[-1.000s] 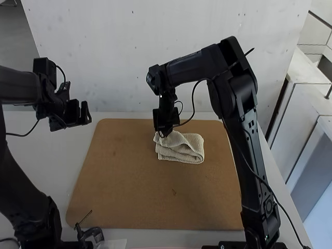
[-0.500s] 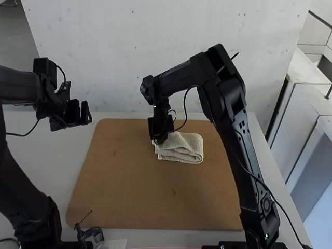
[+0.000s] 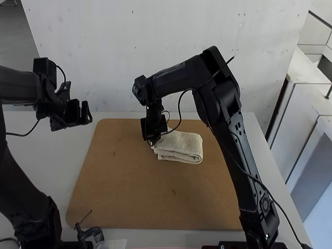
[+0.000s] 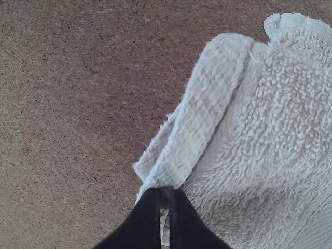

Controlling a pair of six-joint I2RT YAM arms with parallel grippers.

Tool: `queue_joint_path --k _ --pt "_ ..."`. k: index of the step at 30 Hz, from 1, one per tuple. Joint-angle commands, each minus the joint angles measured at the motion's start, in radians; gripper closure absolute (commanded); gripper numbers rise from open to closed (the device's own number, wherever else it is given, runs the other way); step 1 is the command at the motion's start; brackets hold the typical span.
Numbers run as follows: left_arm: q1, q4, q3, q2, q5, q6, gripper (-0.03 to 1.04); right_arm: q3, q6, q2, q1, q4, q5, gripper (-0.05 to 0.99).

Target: Fold the towel.

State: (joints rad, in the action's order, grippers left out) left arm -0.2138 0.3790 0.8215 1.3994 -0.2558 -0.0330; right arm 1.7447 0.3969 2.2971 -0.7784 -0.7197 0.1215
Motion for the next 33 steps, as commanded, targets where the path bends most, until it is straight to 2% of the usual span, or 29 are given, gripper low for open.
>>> queue_joint_path --k 1,5,6,7,8,9,18,22,28,33 --pt "0.004 -0.008 -0.005 -0.033 -0.014 0.013 0.00 0.027 0.008 0.004 0.005 0.000 0.004 0.92" --pt "0.002 -0.008 -0.005 -0.034 -0.014 0.013 0.00 0.035 0.008 -0.053 0.022 0.002 -0.002 0.90" --pt "0.002 -0.008 -0.005 -0.034 -0.016 0.013 0.00 0.042 0.008 -0.062 0.027 -0.001 -0.003 0.78" --pt "0.004 -0.008 -0.005 -0.036 -0.016 0.013 0.00 0.052 0.008 -0.077 0.030 -0.012 -0.005 0.54" --pt "0.005 -0.009 -0.005 -0.037 -0.017 0.013 0.00 0.064 0.008 -0.087 0.033 -0.026 -0.011 0.22" --pt "0.007 -0.009 -0.004 -0.042 -0.017 0.013 0.00 0.072 0.008 -0.103 0.039 -0.037 -0.019 -0.04" --pt "0.036 -0.009 0.002 -0.085 -0.022 0.010 0.00 0.036 0.008 -0.243 0.137 -0.055 -0.023 -0.04" --pt "0.039 -0.009 0.002 -0.100 -0.022 0.008 0.00 -0.027 0.008 -0.324 0.226 -0.034 -0.019 -0.04" --pt "0.033 -0.032 -0.002 -0.100 -0.028 0.007 0.00 -0.278 -0.004 -0.538 0.360 0.080 -0.016 -0.04" --pt "0.016 -0.040 -0.021 -0.129 -0.060 0.005 0.00 -0.568 -0.076 -0.769 0.475 0.241 -0.017 -0.04"
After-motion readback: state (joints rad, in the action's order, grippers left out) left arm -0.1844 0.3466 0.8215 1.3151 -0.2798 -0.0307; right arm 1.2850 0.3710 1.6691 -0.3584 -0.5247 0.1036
